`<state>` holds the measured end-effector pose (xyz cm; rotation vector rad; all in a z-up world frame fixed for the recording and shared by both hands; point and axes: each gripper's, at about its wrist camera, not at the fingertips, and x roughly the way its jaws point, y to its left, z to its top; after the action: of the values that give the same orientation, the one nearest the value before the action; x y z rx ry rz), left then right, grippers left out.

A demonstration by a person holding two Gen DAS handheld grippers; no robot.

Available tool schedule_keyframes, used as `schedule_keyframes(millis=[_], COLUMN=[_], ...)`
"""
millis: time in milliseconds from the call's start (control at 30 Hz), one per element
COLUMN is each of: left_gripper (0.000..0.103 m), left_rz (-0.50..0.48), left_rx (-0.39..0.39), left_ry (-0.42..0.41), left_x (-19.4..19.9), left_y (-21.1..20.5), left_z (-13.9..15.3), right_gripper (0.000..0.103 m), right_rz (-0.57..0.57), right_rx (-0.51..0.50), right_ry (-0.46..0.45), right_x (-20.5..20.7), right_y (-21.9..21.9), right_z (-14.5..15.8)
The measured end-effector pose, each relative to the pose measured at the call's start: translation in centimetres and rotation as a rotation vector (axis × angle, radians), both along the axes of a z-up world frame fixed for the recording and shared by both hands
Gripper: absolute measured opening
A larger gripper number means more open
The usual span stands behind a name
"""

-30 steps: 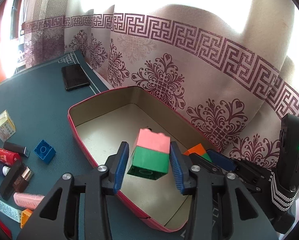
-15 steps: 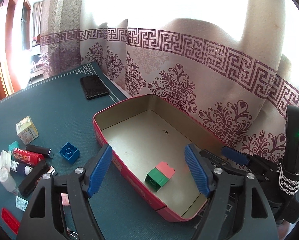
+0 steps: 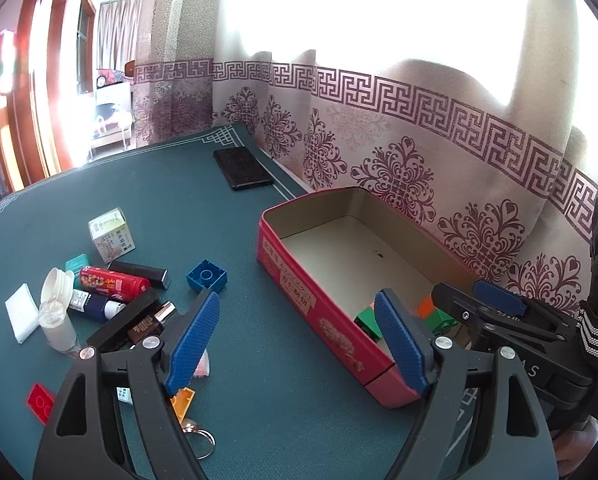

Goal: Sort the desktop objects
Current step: 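Withdraw both tools from the tin back over the table, then grasp the large red brick with left tool while right tool grasps the gold ring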

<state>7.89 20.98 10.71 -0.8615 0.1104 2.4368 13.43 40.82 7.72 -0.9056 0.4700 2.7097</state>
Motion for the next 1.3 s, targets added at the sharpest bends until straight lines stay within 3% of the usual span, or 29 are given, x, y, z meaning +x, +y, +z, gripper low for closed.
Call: schedule_keyframes(millis=[300,567,800,1300], left_gripper=[0.083,0.083,0.083,0.083], left_rz=[0.140,0.332,0.474,0.571], left_rx=[-0.019,-0.043,-0.027,-0.057], left_ry=[-0.021,-0.043,-0.131,-0.252], left_x=[-0.3,-0.8,-2.2,-4.4], left_y=[-6.0,-13.6,-18.9,-20.5], left_z=[-1.1,-2.6,-5.2,-8.4], right_gripper=[0.075,0.078,0.078,0.078], right_rz=[0.091,0.191,0.267,0.347], right_rx=[0.011,0.010,0.002,-0.022], right_ry=[0.021,0.009,-0.039,-0.098], right_x=[0.0,-0.5,-1.4,-1.9], right_y=[-4.3,-8.7,-11.5,-13.8], right_z=[0.7,0.2,-1.4,-3.4])
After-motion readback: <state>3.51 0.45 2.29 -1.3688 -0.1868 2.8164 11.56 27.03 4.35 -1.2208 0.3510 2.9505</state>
